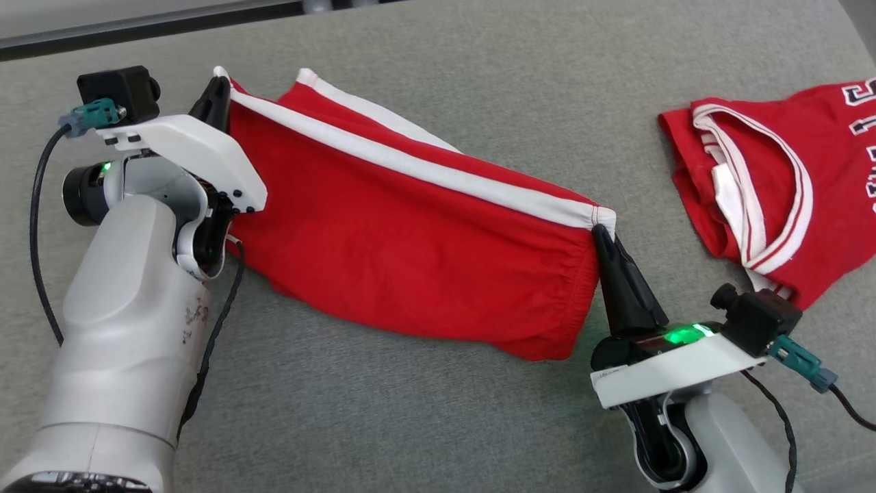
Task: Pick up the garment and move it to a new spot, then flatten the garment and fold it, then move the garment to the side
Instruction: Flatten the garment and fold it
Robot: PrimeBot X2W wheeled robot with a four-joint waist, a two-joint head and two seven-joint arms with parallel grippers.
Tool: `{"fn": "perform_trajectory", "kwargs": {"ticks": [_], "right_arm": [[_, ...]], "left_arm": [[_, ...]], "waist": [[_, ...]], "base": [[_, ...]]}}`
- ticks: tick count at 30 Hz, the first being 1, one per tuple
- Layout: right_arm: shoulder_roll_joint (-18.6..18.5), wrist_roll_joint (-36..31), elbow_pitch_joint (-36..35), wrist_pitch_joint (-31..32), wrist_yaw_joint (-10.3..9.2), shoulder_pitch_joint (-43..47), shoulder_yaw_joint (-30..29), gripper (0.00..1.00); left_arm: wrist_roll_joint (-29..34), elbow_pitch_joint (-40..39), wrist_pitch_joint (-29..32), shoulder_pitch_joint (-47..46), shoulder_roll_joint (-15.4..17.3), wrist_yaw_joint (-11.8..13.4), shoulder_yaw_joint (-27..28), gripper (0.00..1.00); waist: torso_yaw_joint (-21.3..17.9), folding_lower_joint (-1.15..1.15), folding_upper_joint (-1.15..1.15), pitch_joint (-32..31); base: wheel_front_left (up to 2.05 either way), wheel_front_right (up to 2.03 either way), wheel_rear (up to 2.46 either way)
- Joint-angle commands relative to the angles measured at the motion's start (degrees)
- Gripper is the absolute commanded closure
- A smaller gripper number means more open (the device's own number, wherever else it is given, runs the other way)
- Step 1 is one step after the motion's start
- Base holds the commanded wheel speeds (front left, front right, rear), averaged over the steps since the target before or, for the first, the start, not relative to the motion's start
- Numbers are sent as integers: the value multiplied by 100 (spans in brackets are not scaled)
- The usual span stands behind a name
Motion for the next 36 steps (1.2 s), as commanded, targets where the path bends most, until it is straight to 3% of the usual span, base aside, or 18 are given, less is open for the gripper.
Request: {"fn": "perform_trajectory", "kwargs": {"ticks": [1,11,12,13,14,18,21,25,36], "right_arm": [[33,111,152,-90,-3,-209,69,100],[63,422,659,-258,-3,-700,538,98],[44,437,672,-266,-3,-711,572,58],[3,417,664,-273,-3,-733,579,20],[-53,351,657,-281,-3,-745,570,0],[-232,-229,363,-287,-3,-667,301,0],[-340,-860,61,-284,-3,-444,-13,0],[-463,-1499,-291,-280,-2,-208,-386,0],[-626,-2099,-542,-162,-2,286,-972,0]], "left_arm": [[76,404,-13,-303,20,0,-52,100],[92,1872,-534,-1171,-105,-259,-190,99],[59,1945,-610,-1217,-132,-298,-186,42],[-4,1993,-725,-1247,-163,-346,-153,0],[0,2039,-843,-1274,-183,-388,-171,0],[56,2042,-1472,-1202,-187,-489,-241,0],[192,1790,-1651,-949,-131,-406,-246,0],[408,566,-1666,-329,-12,-144,109,0],[1140,-2111,-1664,2102,-27,214,799,0]], "waist": [[-441,0,0,403],[-687,0,0,607],[-679,0,0,610],[-669,0,0,605],[-641,0,0,594],[-506,0,0,499],[-351,0,0,378],[-122,0,0,196],[338,0,0,-578]], "base": [[0,0,0],[0,0,0],[0,0,0],[0,0,0],[0,0,0],[0,0,0],[0,0,0],[0,0,0],[0,0,0]]}}
